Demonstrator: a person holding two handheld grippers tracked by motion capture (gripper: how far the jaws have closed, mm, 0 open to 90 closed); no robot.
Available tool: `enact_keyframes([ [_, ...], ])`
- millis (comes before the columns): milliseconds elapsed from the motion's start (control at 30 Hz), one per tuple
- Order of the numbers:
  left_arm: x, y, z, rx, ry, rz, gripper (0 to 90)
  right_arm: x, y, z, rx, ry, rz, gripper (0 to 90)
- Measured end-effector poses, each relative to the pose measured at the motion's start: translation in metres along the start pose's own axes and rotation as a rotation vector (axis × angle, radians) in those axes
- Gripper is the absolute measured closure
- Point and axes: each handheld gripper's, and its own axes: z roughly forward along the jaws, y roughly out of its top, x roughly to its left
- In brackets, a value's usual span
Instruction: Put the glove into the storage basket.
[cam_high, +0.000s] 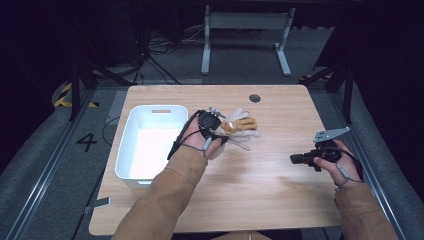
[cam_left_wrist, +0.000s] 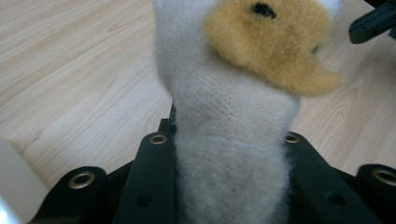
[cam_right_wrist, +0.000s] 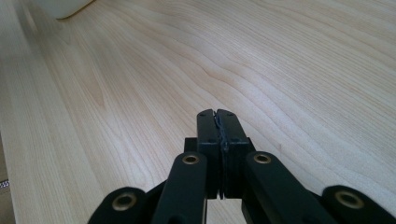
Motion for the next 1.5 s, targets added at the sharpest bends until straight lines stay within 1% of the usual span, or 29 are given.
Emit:
enact_keyframes([
  [33,0.000,0.000,0.000,0.000,0.000,0.000,71.9,0.000,0.000,0.000,0.000,0.000,0.000,89.6],
  [100,0.003,0.002,-0.003,0.024,0.015,-0.034,71.9,0.000,-0.001,-0.001,-0.002,0.000,0.005,89.6],
  [167,0.005,0.004,-0.005,0.032,0.034,-0.044,71.9,-0.001,-0.002,-0.001,-0.002,0.001,0.003,89.5],
  [200,0.007,0.007,-0.008,0.037,0.045,-0.065,71.9,-0.001,-0.003,0.000,0.000,0.002,0.001,89.5],
  [267,0.010,0.010,-0.012,0.038,0.056,-0.092,71.9,0.000,-0.003,0.000,0.001,0.001,0.001,89.5],
  [333,0.014,0.013,-0.014,0.042,0.075,-0.104,71.9,0.001,-0.003,0.000,0.004,0.001,0.001,89.5],
  [367,0.014,0.013,-0.014,0.042,0.075,-0.104,71.9,0.001,-0.004,0.001,0.004,-0.001,0.002,89.5],
  [433,0.020,0.016,-0.014,0.061,0.092,-0.120,71.9,0.001,-0.004,0.001,0.009,0.001,0.002,89.5],
  [500,0.023,0.017,-0.014,0.071,0.099,-0.127,71.9,0.000,-0.005,0.001,0.009,0.001,0.003,89.5],
  [567,0.028,0.019,-0.013,0.075,0.117,-0.155,71.9,0.000,-0.005,0.001,0.011,0.000,0.003,89.5],
  [600,0.028,0.019,-0.013,0.075,0.117,-0.155,71.9,0.000,-0.005,0.001,0.011,0.000,0.003,89.5],
  [633,0.033,0.020,-0.013,0.076,0.116,-0.173,71.9,0.000,-0.005,0.002,0.012,0.001,0.004,89.5],
  [667,0.033,0.020,-0.013,0.076,0.116,-0.173,71.9,0.000,-0.005,0.002,0.012,0.001,0.004,89.5],
  [733,0.038,0.021,-0.012,0.086,0.112,-0.193,71.9,0.000,-0.005,0.002,0.016,0.001,0.006,89.5],
  [767,0.038,0.021,-0.012,0.086,0.112,-0.193,71.9,0.000,-0.005,0.002,0.016,0.001,0.006,89.5],
  [800,0.041,0.021,-0.012,0.093,0.115,-0.202,71.9,0.000,-0.005,0.002,0.017,0.002,0.006,89.5],
  [833,0.044,0.021,-0.013,0.097,0.117,-0.222,71.9,0.001,-0.005,0.003,0.026,-0.014,-0.002,89.4],
  [967,0.049,0.019,-0.016,0.099,0.129,-0.253,71.8,0.003,-0.003,0.005,0.042,-0.012,-0.012,89.4],
  [1000,0.051,0.019,-0.018,0.097,0.132,-0.267,71.8,0.003,-0.001,0.007,0.051,-0.019,-0.017,89.4],
  [1067,0.054,0.018,-0.023,0.097,0.151,-0.286,71.8,0.003,0.000,0.009,0.053,-0.015,-0.018,89.4],
  [1133,0.055,0.018,-0.028,0.098,0.160,-0.315,71.8,0.003,0.003,0.012,0.061,-0.011,-0.025,89.3],
  [1167,0.056,0.020,-0.033,0.084,0.164,-0.347,71.6,0.002,0.005,0.014,0.063,-0.006,-0.028,89.2],
  [1233,0.056,0.020,-0.039,0.071,0.173,-0.373,71.6,0.002,0.006,0.015,0.062,-0.002,-0.030,89.2],
  [1300,0.057,0.020,-0.043,0.071,0.189,-0.389,71.7,0.002,0.009,0.017,0.054,0.006,-0.038,89.2],
  [1333,0.057,0.020,-0.043,0.071,0.189,-0.389,71.6,0.002,0.009,0.017,0.059,0.009,-0.038,89.1],
  [1367,0.057,0.019,-0.046,0.077,0.206,-0.395,71.6,0.002,0.010,0.018,0.059,0.011,-0.041,89.1],
  [1400,0.057,0.019,-0.046,0.077,0.206,-0.395,71.7,0.002,0.010,0.018,0.059,0.011,-0.041,89.1],
  [1467,0.058,0.018,-0.050,0.073,0.219,-0.419,71.7,0.002,0.013,0.021,0.061,0.018,-0.048,89.1],
  [1500,0.058,0.018,-0.050,0.073,0.219,-0.419,71.7,0.002,0.013,0.021,0.061,0.018,-0.048,89.1],
])
